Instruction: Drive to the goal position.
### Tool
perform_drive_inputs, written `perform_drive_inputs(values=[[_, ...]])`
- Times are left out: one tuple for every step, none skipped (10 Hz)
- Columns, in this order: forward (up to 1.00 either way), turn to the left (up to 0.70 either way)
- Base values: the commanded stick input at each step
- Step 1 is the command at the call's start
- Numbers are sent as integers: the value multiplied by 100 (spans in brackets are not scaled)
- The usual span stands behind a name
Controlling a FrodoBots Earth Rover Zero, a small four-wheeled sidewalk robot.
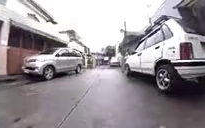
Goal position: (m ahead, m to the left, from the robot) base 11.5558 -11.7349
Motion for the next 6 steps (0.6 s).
perform_drive_inputs(values=[[100, -23], [100, -27], [100, -5], [100, 0], [100, 0], [100, 0]])
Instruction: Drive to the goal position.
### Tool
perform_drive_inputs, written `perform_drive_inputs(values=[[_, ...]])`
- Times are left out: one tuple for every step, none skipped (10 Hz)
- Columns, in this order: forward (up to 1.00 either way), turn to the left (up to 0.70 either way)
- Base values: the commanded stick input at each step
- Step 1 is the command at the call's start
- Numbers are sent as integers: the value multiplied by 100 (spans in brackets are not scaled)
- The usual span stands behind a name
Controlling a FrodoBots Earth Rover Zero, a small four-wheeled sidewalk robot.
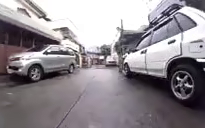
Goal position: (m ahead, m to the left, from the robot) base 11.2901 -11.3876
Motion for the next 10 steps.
perform_drive_inputs(values=[[100, 0], [100, 0], [100, 0], [100, 0], [100, 0], [100, 0], [100, 0], [100, 19], [100, 27], [100, 18]])
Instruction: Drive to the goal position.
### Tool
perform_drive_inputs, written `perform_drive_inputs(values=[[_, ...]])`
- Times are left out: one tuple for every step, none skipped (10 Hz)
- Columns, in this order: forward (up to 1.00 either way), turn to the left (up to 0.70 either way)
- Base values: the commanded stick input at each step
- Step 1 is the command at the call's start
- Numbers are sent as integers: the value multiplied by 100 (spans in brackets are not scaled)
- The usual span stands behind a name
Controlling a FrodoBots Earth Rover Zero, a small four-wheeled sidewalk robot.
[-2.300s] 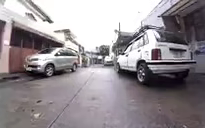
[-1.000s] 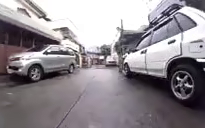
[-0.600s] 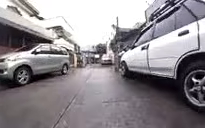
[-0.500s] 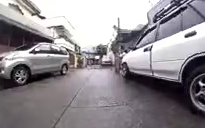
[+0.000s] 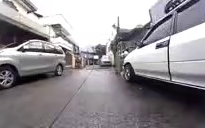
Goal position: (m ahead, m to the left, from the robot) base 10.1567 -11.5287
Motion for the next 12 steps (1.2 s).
perform_drive_inputs(values=[[100, 3], [100, 0], [100, 0], [100, 0], [100, 0], [100, 0], [100, 0], [100, 9], [100, 26], [100, 0], [100, 0], [100, 0]])
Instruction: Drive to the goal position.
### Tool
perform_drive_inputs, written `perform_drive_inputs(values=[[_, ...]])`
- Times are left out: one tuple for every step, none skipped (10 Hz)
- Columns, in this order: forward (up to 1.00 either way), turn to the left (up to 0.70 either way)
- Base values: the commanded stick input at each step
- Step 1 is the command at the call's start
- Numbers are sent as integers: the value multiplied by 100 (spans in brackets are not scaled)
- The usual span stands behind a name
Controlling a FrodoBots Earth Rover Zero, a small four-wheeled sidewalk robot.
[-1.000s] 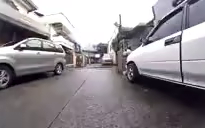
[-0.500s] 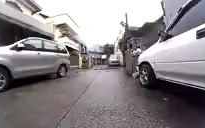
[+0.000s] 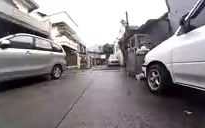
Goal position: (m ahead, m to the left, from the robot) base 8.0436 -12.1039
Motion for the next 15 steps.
perform_drive_inputs(values=[[100, 0], [100, 0], [100, 0], [100, 0], [100, 0], [100, 0], [100, 0], [100, 0], [100, 0], [100, 0], [100, 0], [100, 0], [100, 0], [100, 0], [100, 0]])
